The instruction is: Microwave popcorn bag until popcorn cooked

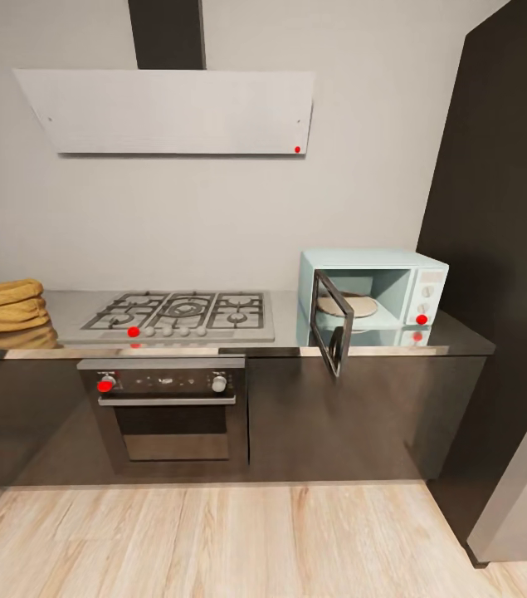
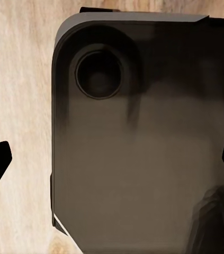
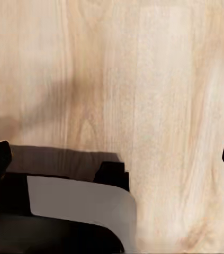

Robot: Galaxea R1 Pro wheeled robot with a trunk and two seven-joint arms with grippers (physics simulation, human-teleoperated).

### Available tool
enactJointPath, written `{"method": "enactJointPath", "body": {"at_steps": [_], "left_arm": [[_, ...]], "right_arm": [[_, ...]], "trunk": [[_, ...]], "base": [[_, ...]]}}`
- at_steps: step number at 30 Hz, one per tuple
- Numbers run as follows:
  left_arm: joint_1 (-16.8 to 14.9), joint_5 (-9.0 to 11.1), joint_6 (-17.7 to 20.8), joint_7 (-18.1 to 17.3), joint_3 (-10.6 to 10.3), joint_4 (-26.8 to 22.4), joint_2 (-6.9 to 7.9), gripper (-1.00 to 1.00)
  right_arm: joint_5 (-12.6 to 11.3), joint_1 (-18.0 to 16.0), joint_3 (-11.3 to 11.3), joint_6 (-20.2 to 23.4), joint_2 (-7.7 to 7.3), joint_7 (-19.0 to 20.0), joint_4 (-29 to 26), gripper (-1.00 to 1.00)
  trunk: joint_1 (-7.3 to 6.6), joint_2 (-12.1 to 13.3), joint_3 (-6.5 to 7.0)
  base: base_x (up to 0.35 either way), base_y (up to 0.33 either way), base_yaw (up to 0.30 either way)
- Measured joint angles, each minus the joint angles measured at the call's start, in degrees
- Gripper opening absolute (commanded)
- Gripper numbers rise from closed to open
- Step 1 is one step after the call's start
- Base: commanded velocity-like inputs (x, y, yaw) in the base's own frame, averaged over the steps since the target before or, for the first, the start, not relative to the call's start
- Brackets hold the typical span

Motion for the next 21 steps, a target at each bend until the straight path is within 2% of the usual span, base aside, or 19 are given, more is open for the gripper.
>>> {"method": "enactJointPath", "body": {"at_steps": [2, 4, 7, 14, 18, 21], "left_arm": [[0.00, 0.00, 0.00, 0.00, 0.00, -0.02, 0.00, 1.00], [-0.01, 0.00, 0.00, 0.00, 0.01, 0.00, 0.00, 1.00], [-0.01, 0.04, 0.00, 0.00, 0.01, 0.01, 0.00, 1.00], [0.01, 0.02, 0.00, 0.04, 0.00, 0.02, -0.04, 1.00], [-0.01, 0.03, 0.00, 0.04, 0.00, 0.01, -0.08, 1.00], [0.01, 0.02, 0.00, 0.01, 0.00, -0.01, -0.08, 1.00]], "right_arm": [[-0.03, 3.84, -0.05, -0.83, 1.64, -0.71, 0.00, 1.00], [-0.07, 6.68, -0.05, -1.71, 2.66, -0.94, 0.01, 1.00], [-0.05, 9.49, -0.08, -4.57, 3.37, -1.16, 0.01, 1.00], [-0.19, 10.18, -0.09, -4.94, 3.35, -2.08, 0.00, 1.00], [-0.45, 10.22, -0.31, -3.19, 3.64, -6.63, 0.01, 1.00], [-0.48, 10.24, -0.36, -2.83, 3.87, -8.74, 0.02, 1.00]], "trunk": [[0.00, 0.00, 0.01], [0.00, 0.00, 0.00], [0.00, 0.00, 0.01], [0.00, 0.00, 0.01], [0.00, 0.00, 0.01], [0.00, 0.00, 0.01]], "base": [[0.000, 0.000, 0.000], [0.000, 0.000, 0.000], [0.000, 0.000, 0.000], [0.000, 0.000, 0.000], [0.000, 0.000, 0.018], [0.000, 0.000, 0.184]]}}
